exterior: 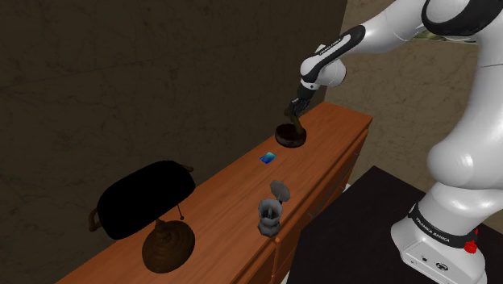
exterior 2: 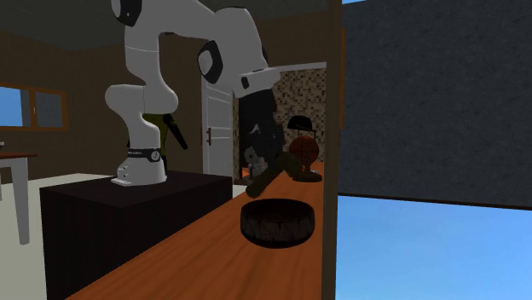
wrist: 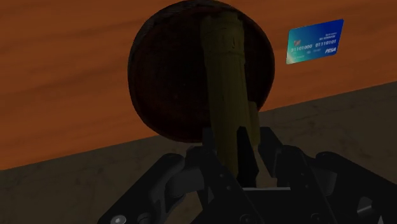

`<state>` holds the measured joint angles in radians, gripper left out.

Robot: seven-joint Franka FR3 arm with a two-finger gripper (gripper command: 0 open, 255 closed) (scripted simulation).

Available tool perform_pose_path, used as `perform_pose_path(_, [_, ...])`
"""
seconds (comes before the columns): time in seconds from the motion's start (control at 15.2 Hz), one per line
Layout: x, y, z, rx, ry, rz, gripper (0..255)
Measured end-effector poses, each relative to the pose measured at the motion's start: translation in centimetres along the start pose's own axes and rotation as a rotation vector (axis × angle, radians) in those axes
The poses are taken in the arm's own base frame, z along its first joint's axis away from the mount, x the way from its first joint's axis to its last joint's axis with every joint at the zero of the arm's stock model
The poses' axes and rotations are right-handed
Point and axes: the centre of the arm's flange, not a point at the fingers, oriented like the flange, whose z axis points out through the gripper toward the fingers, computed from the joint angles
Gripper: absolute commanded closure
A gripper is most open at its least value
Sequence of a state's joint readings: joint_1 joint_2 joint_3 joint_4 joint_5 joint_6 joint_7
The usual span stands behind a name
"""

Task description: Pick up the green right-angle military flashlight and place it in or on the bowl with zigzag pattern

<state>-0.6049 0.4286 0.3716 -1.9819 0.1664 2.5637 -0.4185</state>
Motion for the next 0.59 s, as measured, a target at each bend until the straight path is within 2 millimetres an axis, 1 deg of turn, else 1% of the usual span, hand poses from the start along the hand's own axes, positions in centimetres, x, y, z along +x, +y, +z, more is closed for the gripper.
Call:
perform_pose_path(0.26, [-0.5, 0.7, 1.8, 0.000, 0.000, 0.000, 255])
perform_pose_path(0.59, [-1.0, 1.0, 4.3, 0.000, 0.000, 0.000, 255])
